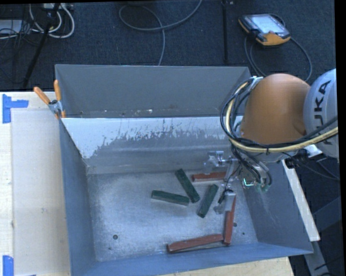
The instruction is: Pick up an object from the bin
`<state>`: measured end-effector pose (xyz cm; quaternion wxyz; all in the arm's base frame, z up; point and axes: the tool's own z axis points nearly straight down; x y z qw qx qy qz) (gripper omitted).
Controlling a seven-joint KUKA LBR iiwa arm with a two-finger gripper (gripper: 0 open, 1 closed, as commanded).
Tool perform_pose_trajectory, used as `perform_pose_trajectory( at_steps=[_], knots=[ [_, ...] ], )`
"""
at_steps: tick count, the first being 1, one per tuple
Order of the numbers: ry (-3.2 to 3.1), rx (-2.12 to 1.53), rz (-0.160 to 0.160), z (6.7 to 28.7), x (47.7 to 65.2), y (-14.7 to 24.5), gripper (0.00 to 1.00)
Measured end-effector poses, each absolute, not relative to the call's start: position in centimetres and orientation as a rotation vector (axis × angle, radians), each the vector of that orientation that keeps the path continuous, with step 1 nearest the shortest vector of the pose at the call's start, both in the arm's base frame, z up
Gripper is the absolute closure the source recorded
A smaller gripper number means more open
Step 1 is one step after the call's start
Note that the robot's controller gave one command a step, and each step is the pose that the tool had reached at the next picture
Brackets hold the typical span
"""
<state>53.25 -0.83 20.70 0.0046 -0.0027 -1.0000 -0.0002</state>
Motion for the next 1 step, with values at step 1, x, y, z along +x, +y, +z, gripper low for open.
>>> perform_pose_trajectory(
  at_steps=[1],
  knots=[
    [-3.14,-0.008,-0.001,21.12,53.41,-0.83,0.0]
  ],
)
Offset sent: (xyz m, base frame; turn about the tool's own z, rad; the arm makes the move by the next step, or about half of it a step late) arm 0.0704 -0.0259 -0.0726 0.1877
